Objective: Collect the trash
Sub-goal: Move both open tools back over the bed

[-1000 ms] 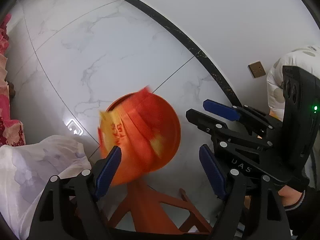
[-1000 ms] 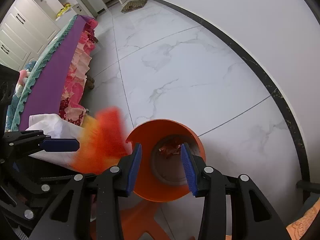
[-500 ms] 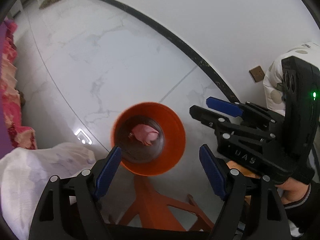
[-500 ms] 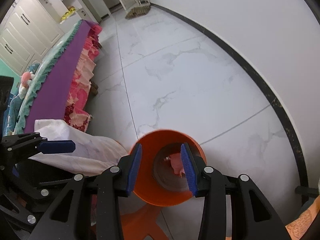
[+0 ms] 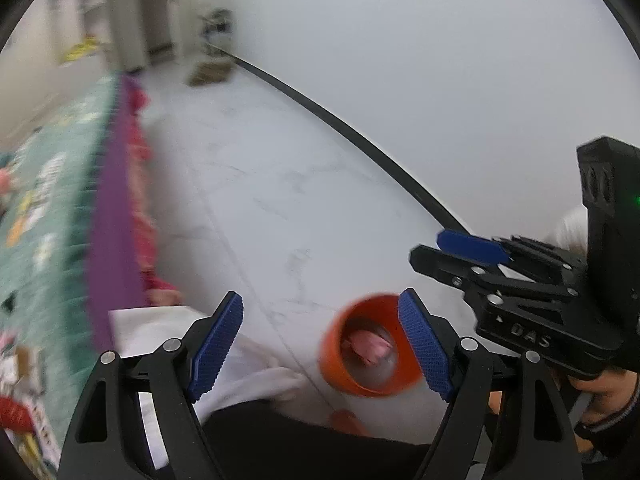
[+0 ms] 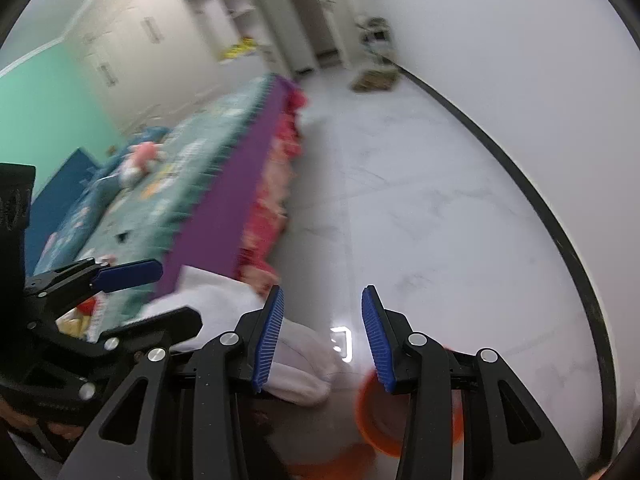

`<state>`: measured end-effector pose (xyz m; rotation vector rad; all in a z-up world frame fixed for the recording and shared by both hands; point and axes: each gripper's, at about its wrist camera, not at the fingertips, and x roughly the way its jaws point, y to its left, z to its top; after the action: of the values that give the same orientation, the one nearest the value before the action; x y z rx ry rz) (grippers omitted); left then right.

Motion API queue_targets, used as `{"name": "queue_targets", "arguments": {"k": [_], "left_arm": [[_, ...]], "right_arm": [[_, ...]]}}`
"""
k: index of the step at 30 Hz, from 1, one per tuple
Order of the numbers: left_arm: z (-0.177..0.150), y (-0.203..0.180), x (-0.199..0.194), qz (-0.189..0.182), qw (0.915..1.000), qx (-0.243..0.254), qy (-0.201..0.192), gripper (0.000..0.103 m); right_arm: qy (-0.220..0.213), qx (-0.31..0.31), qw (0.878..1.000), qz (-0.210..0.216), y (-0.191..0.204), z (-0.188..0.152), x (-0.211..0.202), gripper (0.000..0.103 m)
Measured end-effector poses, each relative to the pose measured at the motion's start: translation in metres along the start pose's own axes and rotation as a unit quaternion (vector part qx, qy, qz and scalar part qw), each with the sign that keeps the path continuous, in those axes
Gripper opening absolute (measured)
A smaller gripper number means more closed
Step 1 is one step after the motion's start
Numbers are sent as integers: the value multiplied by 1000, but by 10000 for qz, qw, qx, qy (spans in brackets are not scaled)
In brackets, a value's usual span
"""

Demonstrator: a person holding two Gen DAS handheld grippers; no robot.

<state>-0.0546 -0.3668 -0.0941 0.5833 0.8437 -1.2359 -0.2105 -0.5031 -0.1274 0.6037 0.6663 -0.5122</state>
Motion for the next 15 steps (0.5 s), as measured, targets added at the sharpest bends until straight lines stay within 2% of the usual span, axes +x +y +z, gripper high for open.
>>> {"name": "queue_targets", "arguments": {"k": [3,6,13,15], "left_arm": [[-7,30,-29,446,9979,-347,-302,80],[-18,56,-53,834,9925,-730,-523,80],[-57,115,-110,1887,9631,-1683,-919,80],[-68,129,-125,2133,9522,-1932,-1021,86]], "right_arm": [[-64,-324,9989,319,37,12,1,42],[-120,-702,9954,644,80,22,6,42],[-41,-1474,9788,1424,177,33,20,42],[-8,-1738,9710,1644,206,33,24,42]]}}
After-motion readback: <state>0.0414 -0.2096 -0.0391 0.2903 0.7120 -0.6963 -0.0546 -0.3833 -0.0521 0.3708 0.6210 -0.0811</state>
